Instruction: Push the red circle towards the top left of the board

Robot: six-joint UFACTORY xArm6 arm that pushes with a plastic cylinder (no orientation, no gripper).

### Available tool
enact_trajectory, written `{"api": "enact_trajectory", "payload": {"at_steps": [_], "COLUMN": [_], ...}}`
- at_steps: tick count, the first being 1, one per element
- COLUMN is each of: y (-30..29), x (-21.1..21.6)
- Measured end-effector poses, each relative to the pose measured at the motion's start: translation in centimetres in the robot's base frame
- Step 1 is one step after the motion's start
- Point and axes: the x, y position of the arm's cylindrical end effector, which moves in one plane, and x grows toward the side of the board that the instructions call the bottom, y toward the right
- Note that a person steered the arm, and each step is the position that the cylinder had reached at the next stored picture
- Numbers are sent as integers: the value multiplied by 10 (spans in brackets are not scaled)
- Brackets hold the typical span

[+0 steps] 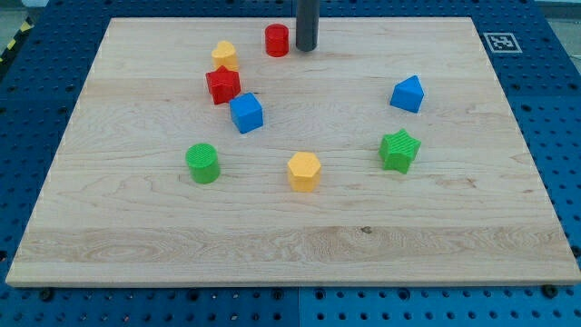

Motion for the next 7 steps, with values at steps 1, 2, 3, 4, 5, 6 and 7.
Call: {"api": "enact_trajectory", "payload": {"at_steps": [1, 2, 3, 4, 5, 6, 7], "y": [-25, -55, -91, -108, -108, -94, -74], "x": [0, 0, 0, 0, 0, 0, 2]}}
